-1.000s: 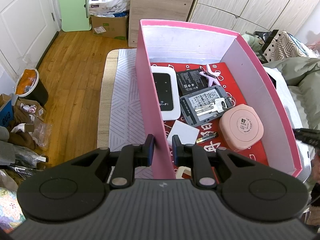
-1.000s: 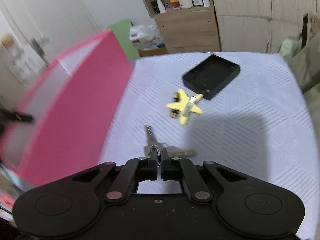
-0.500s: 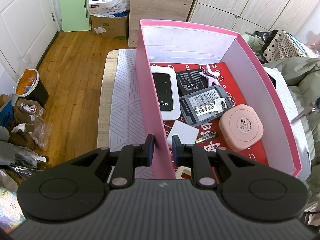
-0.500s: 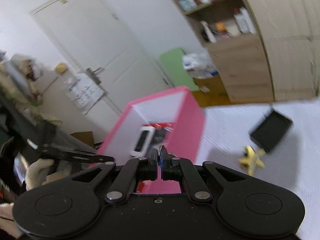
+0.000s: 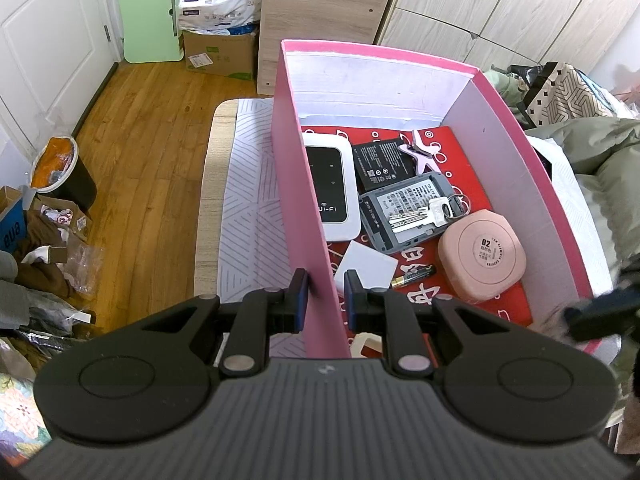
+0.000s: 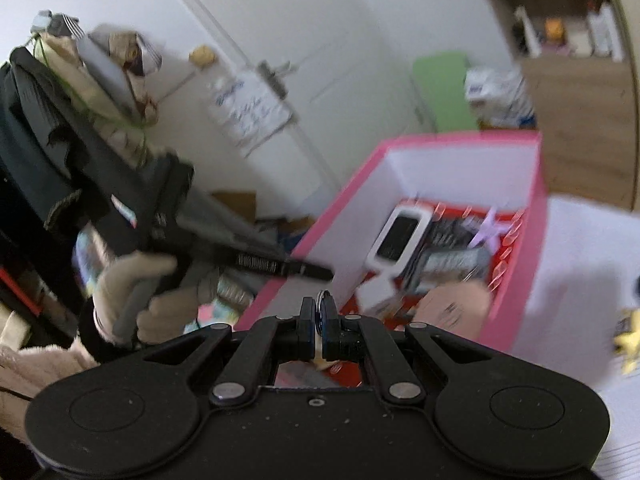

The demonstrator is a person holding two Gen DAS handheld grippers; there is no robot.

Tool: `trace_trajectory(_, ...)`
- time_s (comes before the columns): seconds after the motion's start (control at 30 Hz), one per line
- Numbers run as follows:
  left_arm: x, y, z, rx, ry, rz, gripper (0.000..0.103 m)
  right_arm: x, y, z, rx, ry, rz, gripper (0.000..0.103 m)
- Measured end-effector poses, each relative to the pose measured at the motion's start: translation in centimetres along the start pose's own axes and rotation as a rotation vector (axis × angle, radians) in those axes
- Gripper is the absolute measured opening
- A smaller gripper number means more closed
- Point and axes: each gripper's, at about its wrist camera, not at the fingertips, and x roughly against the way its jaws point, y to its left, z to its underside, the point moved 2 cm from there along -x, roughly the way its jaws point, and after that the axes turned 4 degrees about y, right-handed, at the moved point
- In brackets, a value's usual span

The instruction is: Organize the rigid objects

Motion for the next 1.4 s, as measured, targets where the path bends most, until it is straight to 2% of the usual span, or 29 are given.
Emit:
trace_trajectory(0.1,0.0,0.0,0.0,0.001,0.000,0.002,0.016,-2.3,-0.5,0.5,-0.028,0.071,-0.025,0.005)
trace_trajectory(0.27,0.0,-0.1,0.0,-0.008,-0.002,0.002,0.016,-1.8,-0.5,1.6,-0.004,0.117,0.078,0.011)
trace_trajectory(0.43,0.1,-0.1,0.0,-0.002,0.001,0.001,0.016,2.1,-1.0,1.7,-0.007,0.037,0.121,0.013)
trace_trajectory(0.5,0.1,-0.2,0.0,-0.003,-0.001,-0.002,0.017,3.8,-1.4,1.8,-0.020,-0.006,0.140,0.018)
trace_trajectory(0.57,0.1,-0.2,0.0,-0.001,-0.002,-0.002,0.017,5.3,-2.0,2.0,-0.033,-0.044,0.173,0.019)
trace_trajectory(0.7,0.1,-0.2,0.0,0.007,-0.002,-0.003,0.017,7.8,-3.9,2.6,-0.080,-0.108,0.260,0.026)
trace_trajectory(0.83,0.1,-0.3,0.0,0.013,-0.001,-0.007,0.017,9.1,-6.3,3.6,-0.117,-0.135,0.405,0.028)
trace_trajectory(0.97,0.2,-0.3,0.0,0.013,0.000,-0.013,0.017,8.7,-8.5,5.0,-0.121,-0.112,0.530,0.029)
trace_trajectory(1.03,0.1,-0.4,0.0,0.013,0.001,-0.015,0.017,8.0,-9.2,5.4,-0.107,-0.097,0.580,0.032)
trace_trajectory(1.1,0.1,-0.4,0.0,0.014,0.002,-0.018,0.017,7.4,-10.0,5.7,-0.095,-0.086,0.616,0.040)
trace_trajectory(1.17,0.1,-0.5,0.0,0.015,0.003,-0.020,0.017,7.0,-10.8,6.0,-0.070,-0.078,0.653,0.042)
trace_trajectory(1.27,0.1,-0.5,0.0,0.014,0.002,-0.020,0.017,6.0,-12.0,6.0,-0.048,-0.063,0.678,0.044)
trace_trajectory(1.4,0.1,-0.5,0.0,0.015,0.002,-0.020,0.017,5.1,-13.9,5.5,-0.059,-0.065,0.663,0.045)
